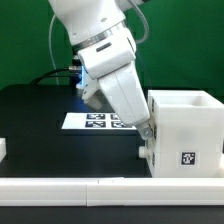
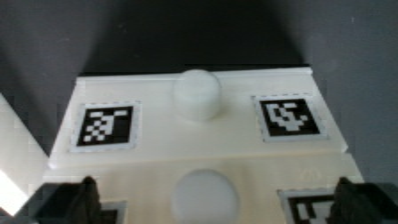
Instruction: Assemble drawer
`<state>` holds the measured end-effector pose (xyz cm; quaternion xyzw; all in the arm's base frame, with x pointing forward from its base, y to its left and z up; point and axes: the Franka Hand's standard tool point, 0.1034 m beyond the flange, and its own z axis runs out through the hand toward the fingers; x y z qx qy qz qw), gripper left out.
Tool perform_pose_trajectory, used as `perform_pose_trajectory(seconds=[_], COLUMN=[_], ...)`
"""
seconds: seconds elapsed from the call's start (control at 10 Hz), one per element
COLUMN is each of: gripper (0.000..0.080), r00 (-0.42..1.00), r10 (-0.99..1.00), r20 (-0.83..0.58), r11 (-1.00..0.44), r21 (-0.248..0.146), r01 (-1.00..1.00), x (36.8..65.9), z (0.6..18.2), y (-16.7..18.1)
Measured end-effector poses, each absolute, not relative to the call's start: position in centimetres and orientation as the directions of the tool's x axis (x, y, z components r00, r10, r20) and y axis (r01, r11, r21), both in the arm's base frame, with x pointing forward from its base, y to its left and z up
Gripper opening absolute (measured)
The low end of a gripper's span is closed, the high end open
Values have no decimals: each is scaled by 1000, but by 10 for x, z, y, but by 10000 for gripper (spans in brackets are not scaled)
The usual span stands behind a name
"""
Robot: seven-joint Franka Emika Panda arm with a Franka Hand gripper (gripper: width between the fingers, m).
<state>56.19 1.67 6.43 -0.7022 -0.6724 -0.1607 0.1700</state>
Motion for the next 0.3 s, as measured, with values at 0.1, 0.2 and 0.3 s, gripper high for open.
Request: perform_pose_trajectory(seconds=[0.1,0.2,0.3], gripper=[649,649,649], r00=[38,37,45], r10=[890,891,891], r20=[455,453,451], r11=[-31,-32,-42], r21=[-22,-18,-17], r01=[999,999,999], x=[560,559,558], z=[64,67,67], y=[7,-6,-14])
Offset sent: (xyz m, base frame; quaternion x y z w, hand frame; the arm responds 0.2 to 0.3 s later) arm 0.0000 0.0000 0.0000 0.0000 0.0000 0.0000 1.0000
